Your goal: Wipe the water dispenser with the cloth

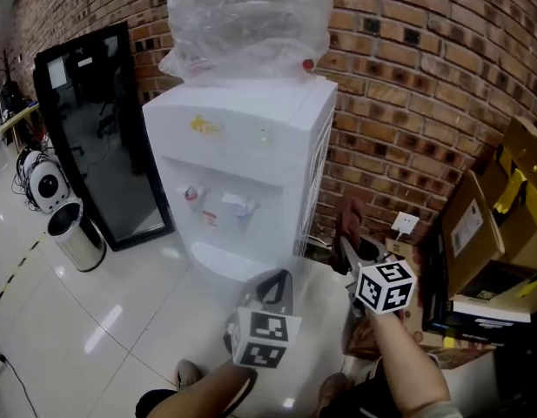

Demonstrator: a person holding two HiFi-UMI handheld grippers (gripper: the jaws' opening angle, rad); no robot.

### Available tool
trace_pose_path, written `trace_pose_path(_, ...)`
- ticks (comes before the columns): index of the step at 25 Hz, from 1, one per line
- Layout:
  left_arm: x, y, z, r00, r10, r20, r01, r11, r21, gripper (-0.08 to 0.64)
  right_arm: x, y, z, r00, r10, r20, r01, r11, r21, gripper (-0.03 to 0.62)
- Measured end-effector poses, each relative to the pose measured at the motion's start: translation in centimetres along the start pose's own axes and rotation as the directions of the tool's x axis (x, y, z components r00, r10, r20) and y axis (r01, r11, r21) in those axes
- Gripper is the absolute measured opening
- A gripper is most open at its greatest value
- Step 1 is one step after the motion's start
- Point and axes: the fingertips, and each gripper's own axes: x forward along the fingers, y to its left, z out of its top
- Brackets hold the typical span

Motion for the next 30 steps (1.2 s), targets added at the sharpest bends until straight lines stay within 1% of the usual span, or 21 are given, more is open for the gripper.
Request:
trace_pose_path(1,-0.5,0.8,1.9,0.999,0.015,0.036,-0.015,1.0,0.005,0.0,-0.8,0.4,2.9,0.998,0.017,0.056,-0.015,0.999,-0.031,0.071)
trace_pose_path(3,-1.5,2.5,6.2,0.992,0.047,0.12,-0.045,0.999,-0.013,0.0,-2.4,1.2,8.9,0.985,0.044,0.166,-0.032,0.997,-0.072,0.071)
trace_pose_path(5,-2.5,3.6,10.2,0.977,0.061,0.202,-0.056,0.998,-0.033,0.0,-3.9,2.0,15.0,0.96,0.065,0.271,-0.041,0.995,-0.092,0.071)
trace_pose_path(7,-3.6,4.0,12.8,0.965,0.056,0.257,-0.047,0.998,-0.039,0.0,-4.9,3.4,20.7,0.929,0.094,0.357,-0.051,0.99,-0.129,0.071)
trace_pose_path(10,-4.3,3.7,14.0,0.96,0.03,0.28,-0.029,1.0,-0.008,0.0,-5.5,6.2,28.0,0.891,0.152,0.428,-0.063,0.974,-0.216,0.071)
trace_pose_path(12,-4.2,3.6,13.7,0.961,0.027,0.274,-0.027,1.0,-0.004,0.0,-5.5,8.6,32.6,0.863,0.224,0.453,-0.106,0.957,-0.272,0.071)
trace_pose_path(13,-4.0,3.7,13.4,0.963,0.022,0.268,-0.019,1.0,-0.014,0.0,-5.2,9.8,34.6,0.848,0.265,0.459,-0.144,0.949,-0.281,0.071)
trace_pose_path(14,-3.8,3.7,13.0,0.965,0.012,0.26,-0.007,1.0,-0.022,0.0,-4.6,10.6,36.1,0.837,0.297,0.459,-0.186,0.944,-0.271,0.071)
trace_pose_path(15,-3.6,3.7,12.8,0.968,0.001,0.253,0.005,1.0,-0.023,0.0,-3.7,11.1,37.2,0.835,0.314,0.452,-0.222,0.944,-0.245,0.071)
trace_pose_path(16,-3.4,3.6,12.5,0.969,-0.006,0.247,0.012,1.0,-0.019,0.0,-2.4,11.1,37.7,0.845,0.31,0.436,-0.241,0.948,-0.207,0.071)
trace_pose_path(17,-3.4,3.6,12.4,0.969,-0.01,0.245,0.015,1.0,-0.017,0.0,-0.9,10.7,37.6,0.868,0.284,0.408,-0.235,0.958,-0.166,0.071)
trace_pose_path(18,-3.4,3.7,12.5,0.968,-0.01,0.249,0.015,1.0,-0.018,0.0,0.6,10.0,37.0,0.898,0.243,0.367,-0.208,0.969,-0.133,0.071)
trace_pose_path(19,-3.5,3.8,12.7,0.966,-0.009,0.257,0.015,1.0,-0.022,0.0,2.1,9.3,36.2,0.926,0.199,0.32,-0.17,0.978,-0.118,0.071)
trace_pose_path(20,-3.6,3.9,13.0,0.963,-0.007,0.268,0.014,1.0,-0.026,0.0,3.3,8.7,35.2,0.948,0.163,0.272,-0.134,0.983,-0.123,0.071)
trace_pose_path(21,-3.8,4.1,13.4,0.96,-0.005,0.279,0.014,0.999,-0.029,0.0,4.4,8.1,34.2,0.963,0.138,0.232,-0.108,0.985,-0.137,0.071)
trace_pose_path(22,-3.9,4.3,13.8,0.957,-0.004,0.29,0.014,0.999,-0.032,0.0,5.2,7.7,33.2,0.971,0.122,0.204,-0.092,0.984,-0.152,0.069)
trace_pose_path(24,-4.1,4.4,14.4,0.952,-0.006,0.307,0.017,0.999,-0.033,0.0,5.9,6.9,31.9,0.975,0.108,0.196,-0.08,0.986,-0.147,0.069)
trace_pose_path(27,-4.1,4.4,14.8,0.949,-0.008,0.316,0.019,0.999,-0.032,0.0,5.2,6.0,31.7,0.961,0.098,0.26,-0.082,0.994,-0.071,0.069)
trace_pose_path(30,-3.9,4.3,14.5,0.953,-0.005,0.303,0.015,0.999,-0.032,0.0,4.8,5.2,31.4,0.952,0.062,0.301,-0.053,0.998,-0.037,0.067)
